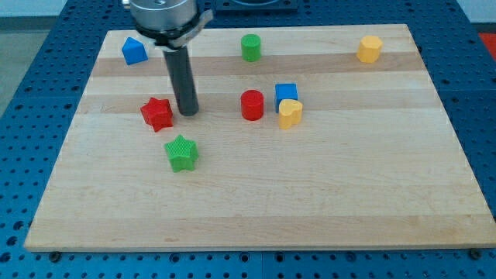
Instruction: Push the red star below the blue triangle
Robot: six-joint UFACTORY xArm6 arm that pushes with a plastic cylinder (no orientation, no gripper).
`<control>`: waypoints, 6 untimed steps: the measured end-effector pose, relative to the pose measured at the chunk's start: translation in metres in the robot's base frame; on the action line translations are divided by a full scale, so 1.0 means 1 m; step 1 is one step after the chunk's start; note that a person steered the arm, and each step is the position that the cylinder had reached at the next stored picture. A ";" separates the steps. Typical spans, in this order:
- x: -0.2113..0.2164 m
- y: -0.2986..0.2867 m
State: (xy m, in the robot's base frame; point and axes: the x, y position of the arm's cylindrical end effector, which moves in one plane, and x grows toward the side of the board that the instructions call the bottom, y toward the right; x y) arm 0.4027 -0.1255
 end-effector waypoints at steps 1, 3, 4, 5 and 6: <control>0.000 -0.004; 0.000 -0.029; 0.000 -0.039; 0.000 -0.044; 0.000 -0.052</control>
